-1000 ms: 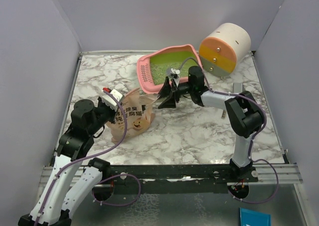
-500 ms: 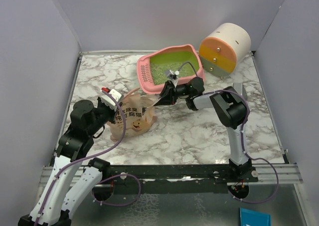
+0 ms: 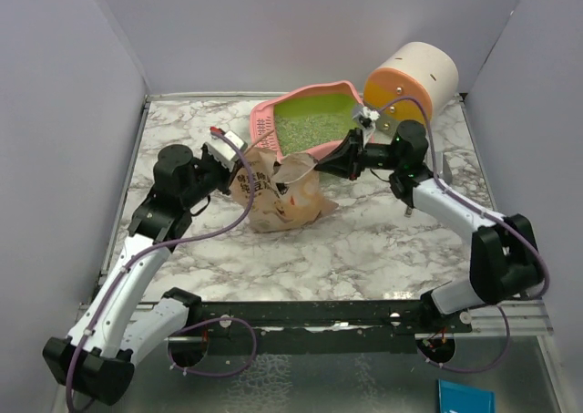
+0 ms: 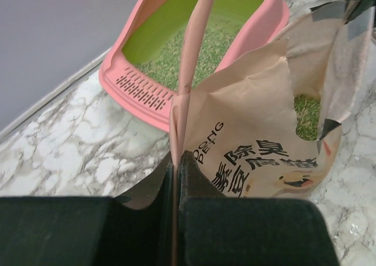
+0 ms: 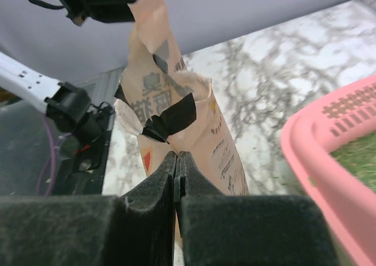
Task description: Fill the litter box with clean litter
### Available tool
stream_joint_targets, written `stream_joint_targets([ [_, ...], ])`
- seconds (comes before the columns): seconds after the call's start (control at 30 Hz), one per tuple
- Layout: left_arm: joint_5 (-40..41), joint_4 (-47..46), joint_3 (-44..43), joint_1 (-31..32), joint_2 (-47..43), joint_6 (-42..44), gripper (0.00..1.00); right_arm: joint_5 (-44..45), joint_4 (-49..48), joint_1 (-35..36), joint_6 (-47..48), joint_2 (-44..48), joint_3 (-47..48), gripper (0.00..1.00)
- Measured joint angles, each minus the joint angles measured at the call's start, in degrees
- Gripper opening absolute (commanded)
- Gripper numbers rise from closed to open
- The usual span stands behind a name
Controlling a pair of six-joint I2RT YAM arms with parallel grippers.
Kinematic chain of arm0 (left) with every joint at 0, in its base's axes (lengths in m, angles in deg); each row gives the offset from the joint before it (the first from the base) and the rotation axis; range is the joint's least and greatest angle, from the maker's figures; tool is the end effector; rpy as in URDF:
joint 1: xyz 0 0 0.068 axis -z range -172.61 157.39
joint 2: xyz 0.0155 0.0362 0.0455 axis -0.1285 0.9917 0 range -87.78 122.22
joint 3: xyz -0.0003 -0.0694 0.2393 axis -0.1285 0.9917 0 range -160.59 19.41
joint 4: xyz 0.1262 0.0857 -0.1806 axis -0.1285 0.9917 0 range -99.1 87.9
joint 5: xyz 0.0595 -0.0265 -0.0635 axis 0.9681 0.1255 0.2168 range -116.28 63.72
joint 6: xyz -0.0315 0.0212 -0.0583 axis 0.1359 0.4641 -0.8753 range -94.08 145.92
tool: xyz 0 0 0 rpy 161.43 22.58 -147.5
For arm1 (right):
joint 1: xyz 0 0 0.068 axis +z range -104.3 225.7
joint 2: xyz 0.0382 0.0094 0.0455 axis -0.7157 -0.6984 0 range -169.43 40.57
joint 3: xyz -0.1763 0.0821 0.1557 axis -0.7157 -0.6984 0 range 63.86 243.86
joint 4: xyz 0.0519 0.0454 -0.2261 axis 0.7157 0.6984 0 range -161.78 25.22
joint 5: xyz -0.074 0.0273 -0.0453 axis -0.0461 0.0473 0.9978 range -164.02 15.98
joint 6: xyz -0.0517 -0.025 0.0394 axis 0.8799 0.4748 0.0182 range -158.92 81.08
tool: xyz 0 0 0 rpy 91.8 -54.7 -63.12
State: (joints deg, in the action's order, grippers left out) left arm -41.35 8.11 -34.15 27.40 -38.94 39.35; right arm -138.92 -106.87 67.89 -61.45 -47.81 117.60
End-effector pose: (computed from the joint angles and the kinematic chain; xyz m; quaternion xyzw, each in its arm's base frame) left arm 0.1834 -0.0825 0.3438 0.3010 0.7168 -0.1377 0.6137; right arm 0.2813 0.1702 0.2790 -0.3792 0.5954 0.5774 0.4103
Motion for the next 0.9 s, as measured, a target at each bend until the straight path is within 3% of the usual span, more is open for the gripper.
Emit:
stream_joint_targets([
  [0.1, -2.8, -4.9, -0.3, 0.0, 3.9, 0.0, 0.00, 3.1, 4.7, -0.8, 3.3, 6.0, -1.7, 0.01],
  [0.23, -6.9, -9.6, 1.7, 0.2, 6.0, -0.5, 0.00, 5.3, 5.1, -1.6, 3.5, 7.3, -9.2, 0.01],
  [0.33, -9.4, -14.1, 6.5, 0.3, 4.7, -1.2, 0.24, 6.6, 6.9, -1.7, 2.8, 7.3, -14.3, 0.01],
  [0.43, -10.3, -18.7, 10.8, -0.1, 1.2, -1.7, 0.66, 8.2, 8.6, -1.6, 1.8, 7.4, -16.3, 0.01],
  [0.53, -10.4, -22.1, 15.0, -0.7, -4.2, -2.8, 0.81, 9.8, 9.4, -1.6, 1.4, 7.8, -16.3, 0.01],
  [0.63, -9.9, -24.6, 18.7, -1.3, -9.5, -4.7, 0.87, 11.0, 10.1, -1.6, 1.3, 8.5, -16.3, 0.01],
  [0.9, -8.2, -27.3, 23.1, -3.5, -14.7, -7.0, 0.87, 11.5, 14.7, -1.6, 2.7, 8.9, -14.2, 0.01],
])
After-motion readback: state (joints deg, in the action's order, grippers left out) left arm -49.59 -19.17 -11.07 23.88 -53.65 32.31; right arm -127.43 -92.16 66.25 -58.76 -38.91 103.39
